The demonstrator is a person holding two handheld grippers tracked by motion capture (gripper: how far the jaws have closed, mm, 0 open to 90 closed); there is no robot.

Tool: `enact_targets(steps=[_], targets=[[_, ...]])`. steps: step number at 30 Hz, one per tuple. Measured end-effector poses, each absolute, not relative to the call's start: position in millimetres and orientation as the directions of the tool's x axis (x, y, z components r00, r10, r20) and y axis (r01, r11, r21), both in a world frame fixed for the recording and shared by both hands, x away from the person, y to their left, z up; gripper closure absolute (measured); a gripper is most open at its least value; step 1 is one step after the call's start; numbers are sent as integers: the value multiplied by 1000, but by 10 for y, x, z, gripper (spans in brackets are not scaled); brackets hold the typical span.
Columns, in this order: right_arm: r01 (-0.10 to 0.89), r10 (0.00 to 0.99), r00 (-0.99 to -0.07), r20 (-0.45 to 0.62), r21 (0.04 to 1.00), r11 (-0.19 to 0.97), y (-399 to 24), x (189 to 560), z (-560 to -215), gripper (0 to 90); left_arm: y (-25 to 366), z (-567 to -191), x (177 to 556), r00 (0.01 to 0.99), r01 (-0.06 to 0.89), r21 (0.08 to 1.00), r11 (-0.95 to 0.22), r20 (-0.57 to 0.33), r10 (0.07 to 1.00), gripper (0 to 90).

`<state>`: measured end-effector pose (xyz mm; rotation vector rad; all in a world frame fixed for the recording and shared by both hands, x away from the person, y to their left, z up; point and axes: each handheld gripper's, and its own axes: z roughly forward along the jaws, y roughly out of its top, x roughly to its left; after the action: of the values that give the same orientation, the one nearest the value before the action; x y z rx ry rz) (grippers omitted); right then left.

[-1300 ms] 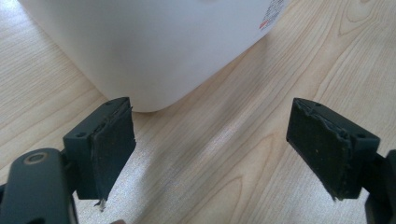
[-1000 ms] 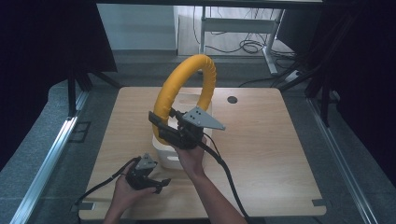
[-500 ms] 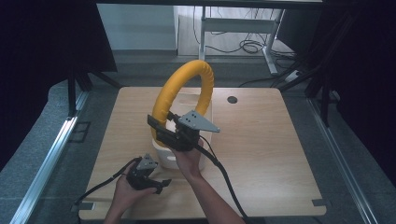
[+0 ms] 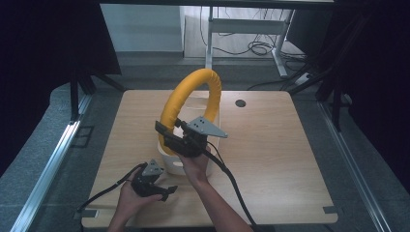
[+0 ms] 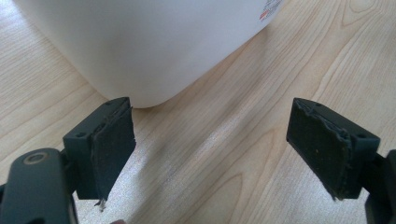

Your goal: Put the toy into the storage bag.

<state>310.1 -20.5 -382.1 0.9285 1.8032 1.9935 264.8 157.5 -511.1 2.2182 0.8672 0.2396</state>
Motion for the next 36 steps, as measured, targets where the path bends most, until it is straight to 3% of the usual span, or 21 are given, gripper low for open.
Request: enact_targets(steps=[22, 36], targets=[[251, 615, -731, 295, 955, -159, -199, 3129, -4019, 474, 1572, -5118, 2649, 757, 516, 686, -514, -84, 647, 154], [299, 648, -707, 283, 950, -89, -179, 3077, -4049, 476, 1572, -5115, 2647, 757, 516, 687, -513, -85, 648, 154]])
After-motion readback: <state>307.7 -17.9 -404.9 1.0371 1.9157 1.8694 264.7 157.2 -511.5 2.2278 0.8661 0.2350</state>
